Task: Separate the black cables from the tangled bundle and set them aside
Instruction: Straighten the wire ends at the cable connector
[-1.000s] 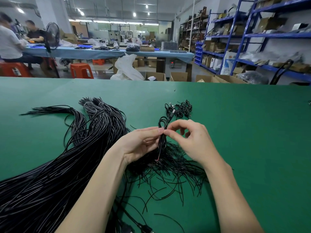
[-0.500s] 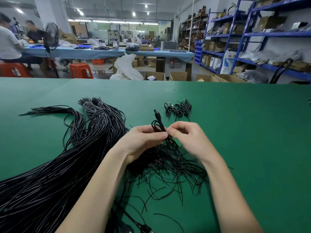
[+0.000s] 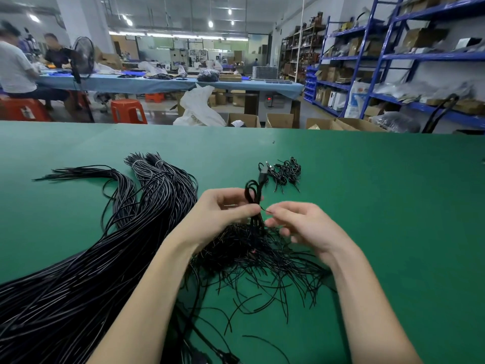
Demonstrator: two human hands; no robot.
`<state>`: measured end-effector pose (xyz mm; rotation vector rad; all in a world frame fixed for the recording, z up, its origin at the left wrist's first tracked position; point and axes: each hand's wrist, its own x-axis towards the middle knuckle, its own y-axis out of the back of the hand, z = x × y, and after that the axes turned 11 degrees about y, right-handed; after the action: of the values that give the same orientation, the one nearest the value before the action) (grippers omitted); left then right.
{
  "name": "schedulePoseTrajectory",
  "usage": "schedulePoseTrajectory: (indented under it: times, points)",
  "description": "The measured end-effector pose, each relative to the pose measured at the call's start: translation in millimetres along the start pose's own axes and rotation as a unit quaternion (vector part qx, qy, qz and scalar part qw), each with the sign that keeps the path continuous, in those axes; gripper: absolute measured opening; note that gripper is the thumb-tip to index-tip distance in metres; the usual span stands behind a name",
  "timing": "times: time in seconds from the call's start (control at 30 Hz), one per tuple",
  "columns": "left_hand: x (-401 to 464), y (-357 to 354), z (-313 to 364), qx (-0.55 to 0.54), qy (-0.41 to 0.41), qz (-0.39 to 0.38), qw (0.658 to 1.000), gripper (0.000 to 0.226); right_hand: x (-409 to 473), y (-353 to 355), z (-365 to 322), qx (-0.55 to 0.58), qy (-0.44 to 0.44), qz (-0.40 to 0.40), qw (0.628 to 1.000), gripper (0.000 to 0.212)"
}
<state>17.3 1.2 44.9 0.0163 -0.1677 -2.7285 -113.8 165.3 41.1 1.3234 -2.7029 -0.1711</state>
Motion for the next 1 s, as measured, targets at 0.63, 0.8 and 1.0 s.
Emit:
schedulePoseTrajectory:
  times: [0.63, 0.8, 1.0]
  points:
    - [3, 1, -2, -0.23, 0.076, -0.059, 0.969, 0.026, -7, -13, -17, -0.074, 0.242, 0.062, 0.965, 0.007]
    - [3, -6, -2, -0.104, -0.017, 0.026, 0.994, 0.025, 5, -20, -3, 0.115, 0.047, 0.081, 0.989, 0.006]
    - [8, -1, -6, 0.024, -0.035, 0.058, 0.997, 0.024, 6, -28, 13, 0.261, -0.098, 0.061, 0.958, 0.013]
